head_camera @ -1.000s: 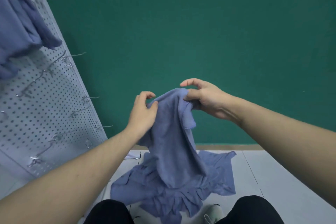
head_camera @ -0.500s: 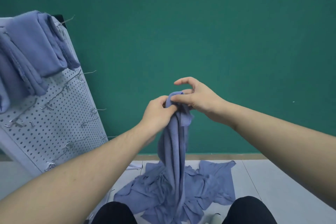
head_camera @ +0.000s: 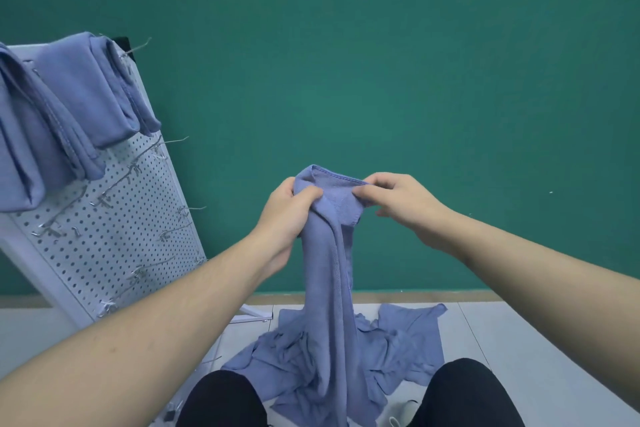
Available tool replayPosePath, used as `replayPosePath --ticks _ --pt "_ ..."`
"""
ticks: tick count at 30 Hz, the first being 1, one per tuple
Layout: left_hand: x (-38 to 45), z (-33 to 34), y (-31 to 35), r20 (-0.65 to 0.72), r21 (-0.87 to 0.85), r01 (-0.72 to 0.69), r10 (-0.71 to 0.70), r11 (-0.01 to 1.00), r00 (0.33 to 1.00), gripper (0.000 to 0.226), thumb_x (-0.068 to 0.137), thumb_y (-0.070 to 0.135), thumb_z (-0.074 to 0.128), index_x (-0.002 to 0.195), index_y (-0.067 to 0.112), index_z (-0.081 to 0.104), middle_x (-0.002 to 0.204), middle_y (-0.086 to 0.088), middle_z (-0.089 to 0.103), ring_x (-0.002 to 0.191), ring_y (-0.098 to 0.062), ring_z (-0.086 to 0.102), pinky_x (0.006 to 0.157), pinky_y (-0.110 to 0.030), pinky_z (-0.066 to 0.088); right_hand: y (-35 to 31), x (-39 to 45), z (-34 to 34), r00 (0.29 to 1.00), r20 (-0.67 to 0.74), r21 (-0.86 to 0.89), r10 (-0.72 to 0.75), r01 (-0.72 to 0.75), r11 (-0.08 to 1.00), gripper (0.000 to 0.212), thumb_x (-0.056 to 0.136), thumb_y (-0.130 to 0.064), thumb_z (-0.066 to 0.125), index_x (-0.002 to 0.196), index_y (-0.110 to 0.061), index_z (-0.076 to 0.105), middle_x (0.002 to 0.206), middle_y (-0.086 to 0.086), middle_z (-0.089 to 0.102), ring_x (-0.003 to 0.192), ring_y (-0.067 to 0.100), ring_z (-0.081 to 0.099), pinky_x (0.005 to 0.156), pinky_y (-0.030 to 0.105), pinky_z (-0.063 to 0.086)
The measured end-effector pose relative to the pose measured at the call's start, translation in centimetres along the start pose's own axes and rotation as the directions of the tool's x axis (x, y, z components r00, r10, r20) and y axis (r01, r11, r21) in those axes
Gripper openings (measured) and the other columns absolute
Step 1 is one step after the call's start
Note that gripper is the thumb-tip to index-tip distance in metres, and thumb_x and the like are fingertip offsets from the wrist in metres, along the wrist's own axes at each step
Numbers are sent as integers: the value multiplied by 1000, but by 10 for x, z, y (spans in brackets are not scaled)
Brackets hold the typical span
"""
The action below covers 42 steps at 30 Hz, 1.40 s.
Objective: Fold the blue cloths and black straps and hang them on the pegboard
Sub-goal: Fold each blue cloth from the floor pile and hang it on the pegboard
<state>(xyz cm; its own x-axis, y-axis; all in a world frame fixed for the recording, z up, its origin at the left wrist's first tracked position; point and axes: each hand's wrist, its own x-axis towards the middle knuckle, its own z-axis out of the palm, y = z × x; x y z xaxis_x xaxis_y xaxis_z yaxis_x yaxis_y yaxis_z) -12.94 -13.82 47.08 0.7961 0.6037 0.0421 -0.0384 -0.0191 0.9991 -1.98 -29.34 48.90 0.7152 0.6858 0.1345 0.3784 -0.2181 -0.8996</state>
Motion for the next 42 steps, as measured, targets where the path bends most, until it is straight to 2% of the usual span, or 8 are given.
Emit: replayPosePath --ticks 4,12,19,24,29,34,40,42 --pt "-7 -3 0 24 120 -45 43 992 999 12 82 17 60 93 12 59 85 1 66 79 -17 59 74 -35 46 -8 -4 7 998 64 172 23 -34 984 13 99 -19 55 86 -19 57 81 -3 63 76 14 59 94 43 54" --pt "-19 -3 13 189 228 -131 88 965 978 28 92 5 57 107 27 56 91 7 75 80 -6 64 73 -26 47 -25 -7 18 991 -11 -106 -133 131 986 12 99 -28 55 89 -24 62 84 7 72 68 12 53 69 31 44" --pt "-19 2 25 196 320 -252 196 913 961 19 87 29 69 104 36 66 81 9 73 77 -6 66 91 -43 55 -33 -6 14 995 -38 66 -91 93 993 9 91 -24 69 83 -19 67 79 -3 74 69 5 61 71 26 48" --pt "-21 14 29 177 464 -229 163 856 971 20 90 19 54 100 27 70 96 3 74 83 -12 62 76 -32 50 -31 -9 18 989 -55 8 -136 136 991 15 90 -26 70 83 -21 58 65 -8 60 60 7 50 60 23 41" --pt "-15 10 31 119 295 -104 72 950 990 14 97 23 53 95 20 67 97 -7 73 86 -20 62 89 -44 54 -11 -18 24 985 -85 75 -147 154 985 34 88 -39 73 94 -20 45 68 -10 51 57 5 44 55 20 37" --pt "-14 5 42 77 80 -81 75 993 994 15 102 21 51 94 19 63 86 1 69 78 -17 61 82 -37 51 17 -20 17 991 118 -200 -58 81 976 26 82 -24 69 105 -20 58 101 -3 68 90 19 65 84 35 55" --pt "-12 -14 51 18 -112 -63 65 992 998 15 103 21 51 95 19 63 82 5 70 71 -10 63 72 -29 49 37 -21 -6 996 82 -327 39 -10 945 3 87 -9 55 89 -10 57 85 6 63 74 16 51 67 31 42" --pt "-10 -25 50 -31 -136 -60 56 989 998 13 102 20 52 96 18 64 82 4 70 71 -11 63 72 -29 49 41 -22 -15 996 34 -324 82 -67 944 9 90 -12 52 84 -6 56 78 3 57 71 17 47 65 30 40"
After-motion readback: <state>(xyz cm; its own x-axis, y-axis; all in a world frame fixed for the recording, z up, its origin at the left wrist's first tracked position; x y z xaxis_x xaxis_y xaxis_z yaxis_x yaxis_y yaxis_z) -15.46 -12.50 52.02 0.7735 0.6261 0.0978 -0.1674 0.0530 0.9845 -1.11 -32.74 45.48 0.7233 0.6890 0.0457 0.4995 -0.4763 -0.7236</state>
